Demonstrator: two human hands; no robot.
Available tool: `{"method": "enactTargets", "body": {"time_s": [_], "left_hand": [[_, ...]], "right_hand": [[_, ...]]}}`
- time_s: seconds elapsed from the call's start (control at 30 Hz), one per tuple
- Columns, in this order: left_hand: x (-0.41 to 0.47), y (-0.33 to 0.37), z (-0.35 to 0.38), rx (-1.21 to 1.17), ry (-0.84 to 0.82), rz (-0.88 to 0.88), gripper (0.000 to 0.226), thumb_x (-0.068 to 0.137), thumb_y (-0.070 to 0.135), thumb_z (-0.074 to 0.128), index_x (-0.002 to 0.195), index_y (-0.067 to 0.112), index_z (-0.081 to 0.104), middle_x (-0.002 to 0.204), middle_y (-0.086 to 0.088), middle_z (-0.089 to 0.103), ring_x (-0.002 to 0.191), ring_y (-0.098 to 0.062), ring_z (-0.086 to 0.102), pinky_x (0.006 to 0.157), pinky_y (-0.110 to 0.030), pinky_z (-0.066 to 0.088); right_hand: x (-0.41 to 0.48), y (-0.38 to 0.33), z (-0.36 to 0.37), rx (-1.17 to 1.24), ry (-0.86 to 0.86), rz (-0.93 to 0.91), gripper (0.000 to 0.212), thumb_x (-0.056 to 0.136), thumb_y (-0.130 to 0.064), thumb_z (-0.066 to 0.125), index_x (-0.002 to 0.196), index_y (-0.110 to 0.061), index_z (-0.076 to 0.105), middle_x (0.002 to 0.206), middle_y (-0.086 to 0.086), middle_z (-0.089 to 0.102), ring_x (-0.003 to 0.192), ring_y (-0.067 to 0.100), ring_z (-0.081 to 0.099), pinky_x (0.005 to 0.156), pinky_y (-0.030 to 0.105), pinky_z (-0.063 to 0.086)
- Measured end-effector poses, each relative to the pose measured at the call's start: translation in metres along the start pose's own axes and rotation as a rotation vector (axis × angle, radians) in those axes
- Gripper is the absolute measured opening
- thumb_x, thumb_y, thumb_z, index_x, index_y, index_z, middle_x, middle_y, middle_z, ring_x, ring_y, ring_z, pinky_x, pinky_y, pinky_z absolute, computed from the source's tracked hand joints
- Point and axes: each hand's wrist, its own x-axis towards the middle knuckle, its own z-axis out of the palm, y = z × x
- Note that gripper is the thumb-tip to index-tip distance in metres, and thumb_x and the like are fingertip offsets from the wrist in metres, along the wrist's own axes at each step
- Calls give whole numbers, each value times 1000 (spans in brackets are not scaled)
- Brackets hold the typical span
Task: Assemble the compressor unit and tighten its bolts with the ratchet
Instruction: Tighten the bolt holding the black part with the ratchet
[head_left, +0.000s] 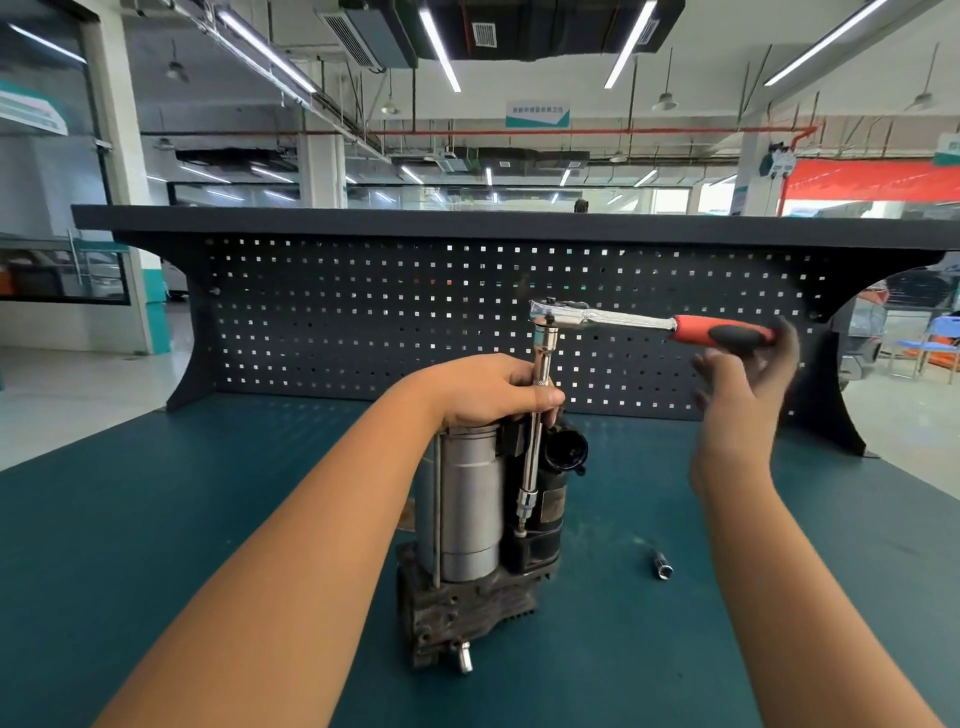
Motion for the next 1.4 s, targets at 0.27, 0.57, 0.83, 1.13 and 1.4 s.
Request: {"method": "enactTargets", "body": {"time_s": [0.27, 0.57, 0.83, 1.13, 1.4], "left_hand": [[0, -2, 2, 6, 22, -46, 29, 91, 52, 48, 74, 36, 65, 90, 14, 64, 80, 0, 55, 79, -23, 39], [-1, 3, 2, 35, 95, -157, 30, 83, 59, 56, 65, 36, 63, 65, 21, 53, 64, 4, 50, 58, -19, 33], [0, 7, 5, -13, 109, -200, 30, 85, 47, 57, 72, 24, 71, 68, 6, 48, 64, -9, 46, 62, -26, 36], [3, 3, 5, -8, 118, -214, 29, 85, 50, 58, 75, 24, 68, 71, 7, 52, 68, -8, 49, 62, -24, 35], [5, 0, 4, -8, 109, -197, 29, 84, 47, 62, 59, 33, 63, 54, 20, 52, 58, -1, 48, 57, -23, 33]], "right_hand": [[23, -2, 5, 313, -121, 381, 25, 92, -15, 46, 110, -32, 45, 103, -8, 63, 103, 32, 62, 79, 39, 49], [-16, -27, -1, 362, 91, 168, 41, 89, -8, 41, 122, -33, 41, 101, -12, 56, 96, 24, 65, 77, 31, 48], [-61, -52, 4, 371, 197, -62, 55, 81, -7, 40, 131, -28, 34, 110, -9, 53, 109, 24, 59, 85, 33, 47], [-118, -68, 16, 164, 135, -452, 64, 70, 0, 41, 130, -18, 26, 130, 10, 36, 103, -3, 52, 92, 17, 43], [-157, -73, 34, 17, 10, -603, 66, 67, 0, 45, 126, -26, 33, 130, -2, 36, 116, 35, 48, 99, 56, 40]]}}
